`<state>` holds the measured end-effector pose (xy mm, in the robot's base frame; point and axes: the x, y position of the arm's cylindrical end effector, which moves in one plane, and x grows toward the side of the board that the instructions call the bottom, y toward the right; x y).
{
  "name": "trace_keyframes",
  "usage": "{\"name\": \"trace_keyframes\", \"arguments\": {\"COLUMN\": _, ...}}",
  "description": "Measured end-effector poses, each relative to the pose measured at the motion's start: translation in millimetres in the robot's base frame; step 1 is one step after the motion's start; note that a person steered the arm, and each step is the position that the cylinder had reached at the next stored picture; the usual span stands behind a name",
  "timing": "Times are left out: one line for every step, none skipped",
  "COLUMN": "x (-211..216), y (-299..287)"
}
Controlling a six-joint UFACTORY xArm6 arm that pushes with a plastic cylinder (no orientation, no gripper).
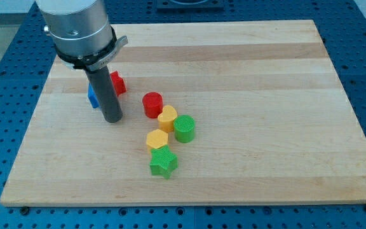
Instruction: Slide red circle towards the group of blocks
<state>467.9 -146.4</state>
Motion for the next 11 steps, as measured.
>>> {"name": "trace_keyframes", "arguments": {"x": -4.0, "y": 0.0}}
{"name": "trace_keyframes", "arguments": {"x": -17.8, "y": 0.0}}
{"name": "trace_keyframes", "arguments": {"x": -32.2, "y": 0.0}}
{"name": "trace_keyframes", "arguments": {"x": -25.1, "y": 18.6}}
{"name": "trace_keyframes", "arguments": {"x": -7.6, "y": 49.9}}
{"name": "trace_keyframes", "arguments": {"x": 10.9, "y": 61.6}}
{"name": "trace_keyframes", "arguments": {"x": 10.9, "y": 100.6}}
{"name": "trace_keyframes", "arguments": {"x": 6.9, "y": 127.4}}
{"name": "trace_keyframes", "arguments": {"x": -9.5, "y": 108.6}}
{"name": "trace_keyframes", "arguments": {"x": -24.8, "y": 84.7}}
{"name": "trace_keyframes", "arguments": {"x": -28.4, "y": 73.3}}
